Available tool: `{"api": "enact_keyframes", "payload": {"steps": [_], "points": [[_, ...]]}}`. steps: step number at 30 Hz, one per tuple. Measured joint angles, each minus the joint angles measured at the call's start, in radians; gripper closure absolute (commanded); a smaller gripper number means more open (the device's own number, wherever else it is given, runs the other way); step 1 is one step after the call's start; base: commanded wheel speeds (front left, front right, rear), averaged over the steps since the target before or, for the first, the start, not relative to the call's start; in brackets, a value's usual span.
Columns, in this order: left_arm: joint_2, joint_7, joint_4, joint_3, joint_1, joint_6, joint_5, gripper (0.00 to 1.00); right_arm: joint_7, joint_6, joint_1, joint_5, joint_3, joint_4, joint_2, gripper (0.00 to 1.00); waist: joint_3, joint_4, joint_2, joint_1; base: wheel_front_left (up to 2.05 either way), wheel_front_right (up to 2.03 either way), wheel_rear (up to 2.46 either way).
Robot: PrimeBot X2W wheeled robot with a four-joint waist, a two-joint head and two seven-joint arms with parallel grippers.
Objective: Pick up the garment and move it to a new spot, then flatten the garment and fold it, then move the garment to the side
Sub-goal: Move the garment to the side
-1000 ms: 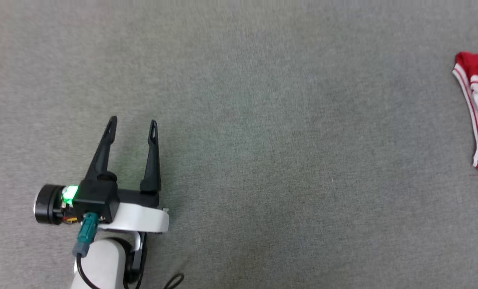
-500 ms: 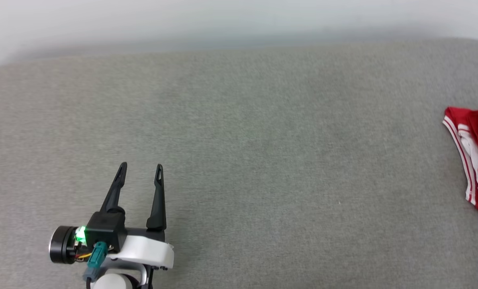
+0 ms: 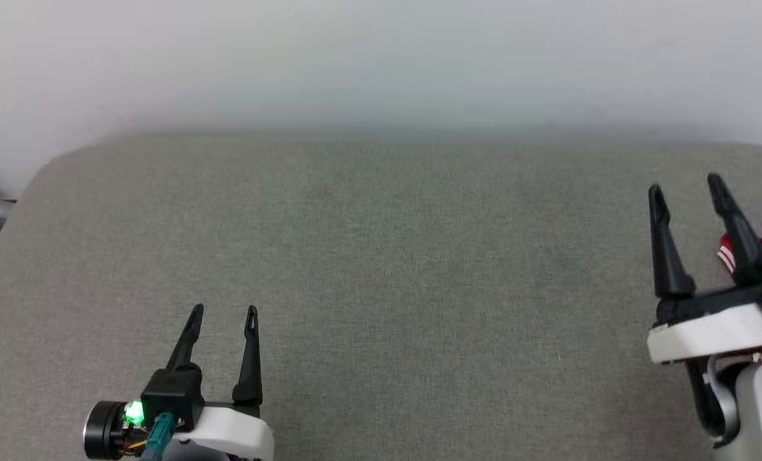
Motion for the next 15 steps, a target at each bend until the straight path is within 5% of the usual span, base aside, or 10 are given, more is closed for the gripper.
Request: {"api": "enact_keyframes", "payload": {"steps": [15], "points": [[-0.008,0.0,0.029,0.009,0.043,-0.017,-0.011,0.0,-0.002,0.0,0.286,0.025,-0.001,-0.009,0.092,0.0,-0.065,0.009,0.0,0.0001,0.0,0.0,0.0]]}}
